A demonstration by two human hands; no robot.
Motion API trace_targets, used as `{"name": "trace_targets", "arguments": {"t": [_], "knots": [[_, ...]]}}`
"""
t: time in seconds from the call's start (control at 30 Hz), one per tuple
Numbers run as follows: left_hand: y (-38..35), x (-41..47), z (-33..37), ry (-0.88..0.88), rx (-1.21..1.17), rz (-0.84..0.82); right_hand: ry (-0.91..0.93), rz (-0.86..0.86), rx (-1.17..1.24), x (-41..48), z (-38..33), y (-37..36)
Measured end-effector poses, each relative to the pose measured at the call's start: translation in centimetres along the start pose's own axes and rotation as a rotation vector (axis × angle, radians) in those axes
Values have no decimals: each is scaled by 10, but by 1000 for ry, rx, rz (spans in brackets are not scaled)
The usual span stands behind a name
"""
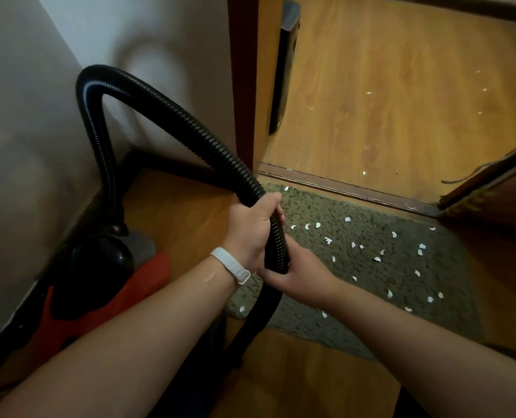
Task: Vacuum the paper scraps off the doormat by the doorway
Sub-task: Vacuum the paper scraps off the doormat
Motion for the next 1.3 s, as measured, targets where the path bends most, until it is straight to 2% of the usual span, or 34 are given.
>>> {"name": "trace_targets", "arguments": {"t": [0.1,0.23,0.47,0.63,0.7,0.77,0.83,0.87,0.97,1.07,1.13,1.23,1.3], "knots": [[7,-6,35,-30,-150,35,-8,-37,152,4,-7,-15],[36,-4,75,-148,-184,183,-27,-223,211,-2,-17,-32],[66,-19,98,-491,401,608,8,-162,92,-7,-33,16],[62,-55,117,-883,909,688,119,-145,-128,-24,-51,50],[50,-70,118,-1057,1141,591,149,-92,-168,-27,-52,67],[33,-77,108,-1258,1347,314,168,-37,-180,-28,-48,86],[16,-79,92,-1348,1501,45,176,-4,-191,-25,-42,104],[8,-76,86,-1374,1593,-13,177,6,-197,-21,-39,112],[-17,-57,72,-1447,1739,-15,166,59,-208,-4,-26,136],[-29,-34,59,-1510,1708,-5,171,59,-226,13,-15,148],[-28,-20,50,-1529,1693,-55,171,26,-260,18,-11,148],[-30,0,44,-1469,1649,-125,123,61,-278,23,-5,155],[-35,13,41,-1338,1627,-141,90,112,-336,24,-3,160]]}}
Point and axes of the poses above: each hand's wrist, its own x-axis towards the middle knuckle, its own y-axis out of the back of the hand, z = x × y, the point moved 4 cm from there along x, towards the middle knuckle, and after that the axes turned 11 degrees about z, right-handed, at the moved point
